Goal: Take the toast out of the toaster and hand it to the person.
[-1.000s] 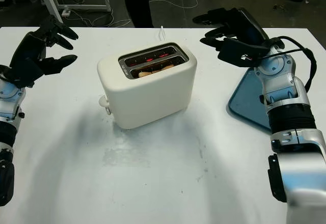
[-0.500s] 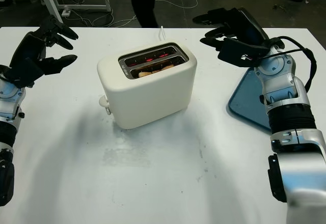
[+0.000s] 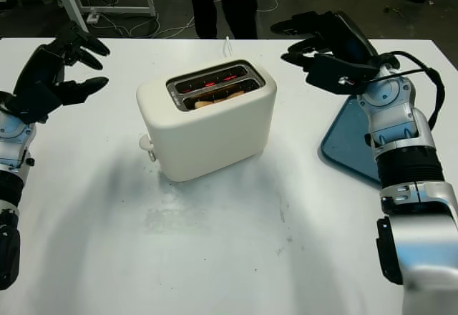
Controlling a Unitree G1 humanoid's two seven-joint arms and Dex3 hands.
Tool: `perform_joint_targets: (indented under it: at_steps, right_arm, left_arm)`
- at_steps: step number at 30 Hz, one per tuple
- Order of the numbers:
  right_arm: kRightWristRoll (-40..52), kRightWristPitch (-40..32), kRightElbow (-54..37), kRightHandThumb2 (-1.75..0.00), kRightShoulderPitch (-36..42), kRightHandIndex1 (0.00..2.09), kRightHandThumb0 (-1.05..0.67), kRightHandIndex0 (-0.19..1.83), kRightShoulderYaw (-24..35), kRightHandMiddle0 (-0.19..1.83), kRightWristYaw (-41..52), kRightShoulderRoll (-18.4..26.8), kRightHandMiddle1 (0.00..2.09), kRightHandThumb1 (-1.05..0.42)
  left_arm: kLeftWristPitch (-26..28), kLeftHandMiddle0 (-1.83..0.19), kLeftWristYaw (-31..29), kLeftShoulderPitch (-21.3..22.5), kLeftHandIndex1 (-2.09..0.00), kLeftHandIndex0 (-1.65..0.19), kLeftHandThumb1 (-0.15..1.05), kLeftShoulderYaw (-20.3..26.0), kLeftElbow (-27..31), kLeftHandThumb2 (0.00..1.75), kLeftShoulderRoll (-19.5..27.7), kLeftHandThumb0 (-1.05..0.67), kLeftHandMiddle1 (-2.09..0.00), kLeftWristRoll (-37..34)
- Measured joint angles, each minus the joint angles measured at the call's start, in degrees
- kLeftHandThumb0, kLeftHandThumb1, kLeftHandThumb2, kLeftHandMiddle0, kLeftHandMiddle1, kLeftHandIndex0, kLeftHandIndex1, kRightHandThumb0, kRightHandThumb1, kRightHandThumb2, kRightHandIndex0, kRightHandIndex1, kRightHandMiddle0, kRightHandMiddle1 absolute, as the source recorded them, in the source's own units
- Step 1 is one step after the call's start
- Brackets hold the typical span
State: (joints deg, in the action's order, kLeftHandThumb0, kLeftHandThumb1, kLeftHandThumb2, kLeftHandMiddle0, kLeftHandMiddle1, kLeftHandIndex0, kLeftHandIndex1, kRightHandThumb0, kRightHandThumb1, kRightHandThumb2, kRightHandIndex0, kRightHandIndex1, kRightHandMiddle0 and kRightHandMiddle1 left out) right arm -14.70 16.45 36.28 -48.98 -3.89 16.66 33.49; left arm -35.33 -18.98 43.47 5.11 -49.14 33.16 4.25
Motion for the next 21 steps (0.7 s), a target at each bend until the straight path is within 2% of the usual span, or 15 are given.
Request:
perform_joint_targets:
  at_steps: [21]
  right_arm:
    - [0.01,0.11,0.01,-0.23,0.00,0.01,-0.36,0.95,-0.01,0.75,0.44,0.00,0.01,-0.92]
  left_arm:
    - [0.02,-0.06,-0.84,0.00,-1.48,-0.12,0.92,0.16,-0.11,0.24,-0.04,-1.05,-1.63,-0.24]
